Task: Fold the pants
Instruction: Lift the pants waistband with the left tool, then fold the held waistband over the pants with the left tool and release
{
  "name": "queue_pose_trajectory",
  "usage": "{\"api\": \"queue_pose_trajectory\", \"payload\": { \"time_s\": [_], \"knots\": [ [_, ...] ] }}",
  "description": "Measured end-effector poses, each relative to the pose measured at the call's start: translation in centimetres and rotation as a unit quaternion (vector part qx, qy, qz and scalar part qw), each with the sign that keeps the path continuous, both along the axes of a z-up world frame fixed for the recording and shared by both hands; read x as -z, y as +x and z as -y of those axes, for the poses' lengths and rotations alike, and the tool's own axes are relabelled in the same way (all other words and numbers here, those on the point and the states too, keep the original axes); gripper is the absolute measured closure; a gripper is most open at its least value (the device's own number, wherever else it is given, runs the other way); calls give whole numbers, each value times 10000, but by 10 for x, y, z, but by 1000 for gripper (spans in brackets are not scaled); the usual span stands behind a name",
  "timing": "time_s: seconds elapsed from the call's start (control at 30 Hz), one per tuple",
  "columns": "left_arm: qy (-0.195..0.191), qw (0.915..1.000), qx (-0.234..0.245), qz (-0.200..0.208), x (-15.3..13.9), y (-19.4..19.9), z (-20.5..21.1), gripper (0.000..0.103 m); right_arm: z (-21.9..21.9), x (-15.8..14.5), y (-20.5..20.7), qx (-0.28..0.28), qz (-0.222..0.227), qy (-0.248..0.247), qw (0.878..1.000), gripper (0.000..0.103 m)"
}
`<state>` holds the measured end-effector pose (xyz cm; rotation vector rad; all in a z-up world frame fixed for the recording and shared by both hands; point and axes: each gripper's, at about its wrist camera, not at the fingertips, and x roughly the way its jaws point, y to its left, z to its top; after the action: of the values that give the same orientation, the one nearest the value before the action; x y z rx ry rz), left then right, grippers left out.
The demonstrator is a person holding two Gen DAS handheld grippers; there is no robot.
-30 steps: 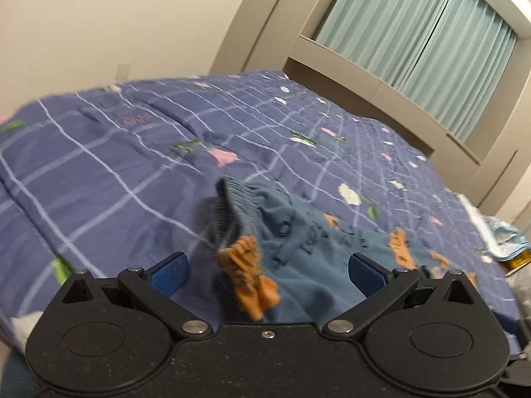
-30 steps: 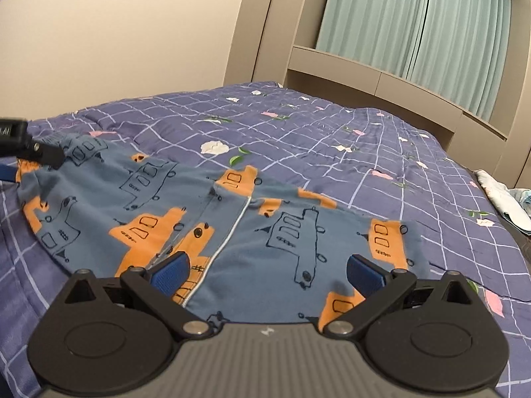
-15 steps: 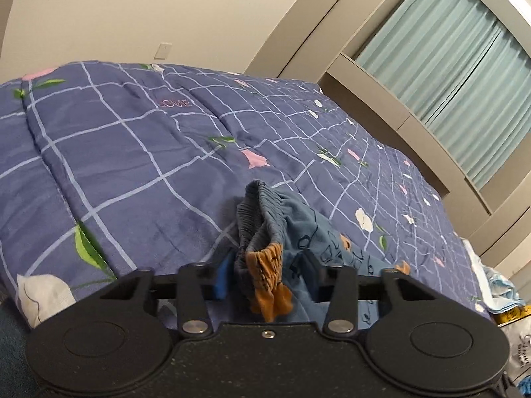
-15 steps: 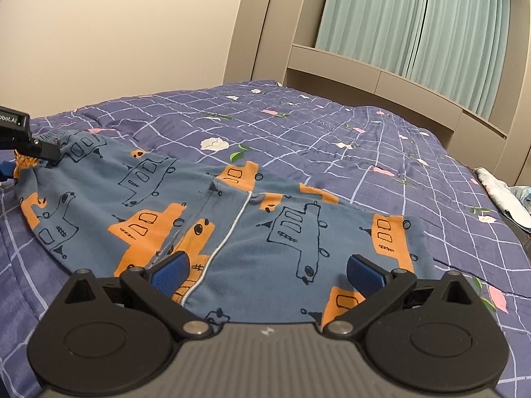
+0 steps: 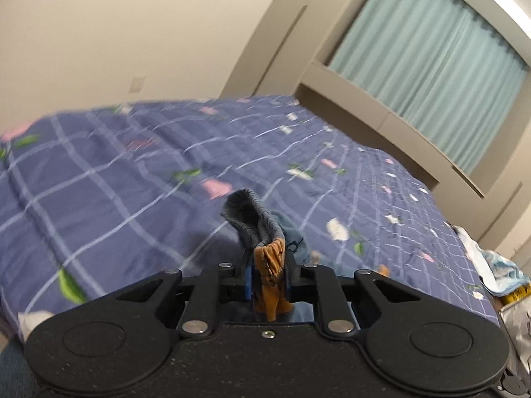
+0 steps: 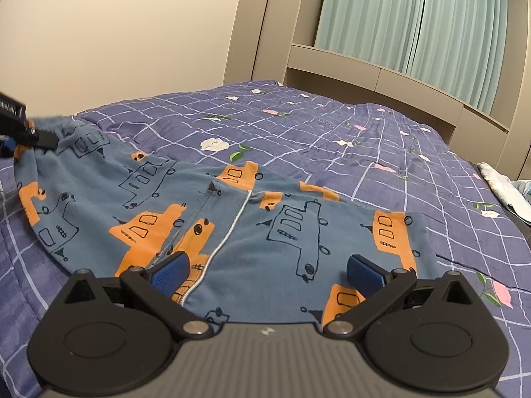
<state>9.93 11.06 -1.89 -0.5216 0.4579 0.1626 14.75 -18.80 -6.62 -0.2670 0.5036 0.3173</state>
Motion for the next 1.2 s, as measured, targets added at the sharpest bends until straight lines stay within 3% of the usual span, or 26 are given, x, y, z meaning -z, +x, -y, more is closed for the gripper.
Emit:
{"api": "queue_pose_trajectory", "payload": {
  "time_s": [0.3,0.6,0.77,0.9,1.1,1.2],
  "knots": [
    [649,9903,1042,650,-56,19,66,86,36,-21,-16,263,354,270,9987,0],
    [1076,9624,2327,893,-85,45,170,86,96,-31,-35,834,617,109,9945,0],
    [1354,9403,3029,757,-74,59,235,86,132,-30,-41,1252,682,29,9898,0],
    [1576,9262,3397,438,-44,70,277,86,162,-24,-49,1584,637,86,9853,0],
    [1714,9152,3648,-10,-1,80,305,83,190,-15,-57,1929,501,71,9799,0],
    [1627,9083,3850,-153,9,81,304,72,199,-11,-59,2033,444,112,9780,0]
  ]
}}
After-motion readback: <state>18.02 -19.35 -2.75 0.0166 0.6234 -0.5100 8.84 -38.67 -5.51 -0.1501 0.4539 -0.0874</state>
